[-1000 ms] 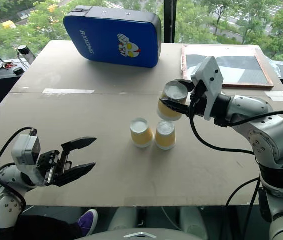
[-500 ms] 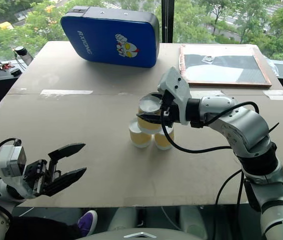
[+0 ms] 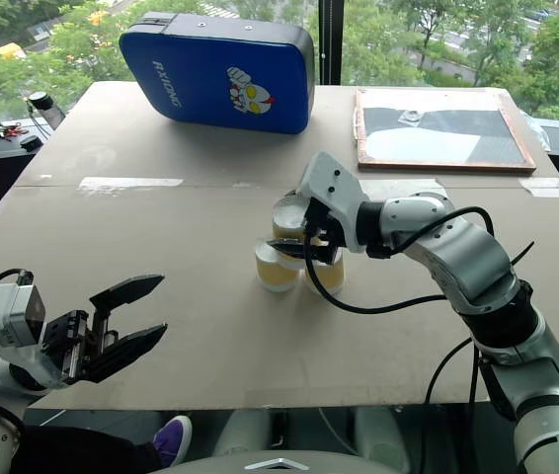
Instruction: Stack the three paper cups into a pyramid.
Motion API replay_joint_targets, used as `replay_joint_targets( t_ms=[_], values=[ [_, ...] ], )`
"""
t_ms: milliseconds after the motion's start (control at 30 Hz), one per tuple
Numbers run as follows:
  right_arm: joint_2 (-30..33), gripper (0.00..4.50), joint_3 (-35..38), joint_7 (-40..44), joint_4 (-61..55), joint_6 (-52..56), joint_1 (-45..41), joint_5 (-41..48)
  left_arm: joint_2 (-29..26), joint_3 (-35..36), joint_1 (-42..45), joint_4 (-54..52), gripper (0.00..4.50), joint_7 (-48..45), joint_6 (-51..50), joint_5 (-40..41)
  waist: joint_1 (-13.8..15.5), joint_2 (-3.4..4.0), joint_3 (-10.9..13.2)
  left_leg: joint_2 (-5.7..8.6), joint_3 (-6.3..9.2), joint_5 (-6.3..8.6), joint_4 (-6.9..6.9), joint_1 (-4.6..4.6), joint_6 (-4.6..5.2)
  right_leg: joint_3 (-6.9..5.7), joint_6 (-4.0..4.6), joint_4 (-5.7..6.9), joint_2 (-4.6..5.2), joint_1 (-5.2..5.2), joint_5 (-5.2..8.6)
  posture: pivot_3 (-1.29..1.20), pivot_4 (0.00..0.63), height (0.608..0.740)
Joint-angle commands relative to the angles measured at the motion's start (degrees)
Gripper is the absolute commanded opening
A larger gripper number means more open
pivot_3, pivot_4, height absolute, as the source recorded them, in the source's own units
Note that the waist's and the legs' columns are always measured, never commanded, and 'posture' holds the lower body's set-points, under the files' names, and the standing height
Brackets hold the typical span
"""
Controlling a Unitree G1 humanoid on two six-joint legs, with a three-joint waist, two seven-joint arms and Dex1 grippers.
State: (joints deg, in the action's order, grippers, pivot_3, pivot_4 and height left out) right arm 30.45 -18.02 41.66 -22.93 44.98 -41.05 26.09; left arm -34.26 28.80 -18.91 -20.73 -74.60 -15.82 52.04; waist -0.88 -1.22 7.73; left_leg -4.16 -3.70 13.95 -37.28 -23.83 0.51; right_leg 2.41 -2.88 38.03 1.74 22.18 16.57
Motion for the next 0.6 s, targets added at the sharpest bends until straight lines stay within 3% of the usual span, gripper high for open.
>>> replay_joint_targets(
  t_ms=[33,167,300,600],
  values=[
    [-0.48,4.41,3.84,-0.26,-2.09,-3.98,0.45,-0.68,0.26,1.25,0.07,-0.81,4.50,-0.06,1.28,1.04,0.01,0.00,0.00,0.00,-0.02,0.00,0.00,0.00,0.00,0.00,0.00,0.00,-0.01,0.00,0.00,0.00,0.150,0.740],
    [0.93,4.41,10.95,1.32,-5.19,-4.05,3.79,4.39,0.81,-0.17,-0.10,-0.61,4.50,1.03,1.25,-0.46,0.15,-0.01,0.00,0.00,-0.08,0.00,0.01,0.00,0.00,-0.02,0.00,-0.01,-0.01,0.00,0.00,0.00,0.150,0.740],
    [3.42,4.41,20.08,3.93,-9.48,-6.87,12.63,9.56,2.00,-1.50,-0.07,-1.20,4.50,3.38,1.49,-1.84,0.39,-0.06,0.00,0.02,-0.21,0.00,0.02,-0.04,0.00,-0.04,-0.01,-0.08,0.06,-0.04,0.00,0.00,0.150,0.740],
    [6.69,4.41,35.01,9.29,-10.65,-19.10,41.38,8.45,3.47,-2.76,-1.45,0.51,4.50,9.36,1.61,-5.58,0.19,-0.08,0.00,0.03,-0.23,0.00,0.06,0.03,0.00,0.01,0.00,-0.08,-0.03,-0.08,0.01,0.00,0.150,0.740]
  ],
)
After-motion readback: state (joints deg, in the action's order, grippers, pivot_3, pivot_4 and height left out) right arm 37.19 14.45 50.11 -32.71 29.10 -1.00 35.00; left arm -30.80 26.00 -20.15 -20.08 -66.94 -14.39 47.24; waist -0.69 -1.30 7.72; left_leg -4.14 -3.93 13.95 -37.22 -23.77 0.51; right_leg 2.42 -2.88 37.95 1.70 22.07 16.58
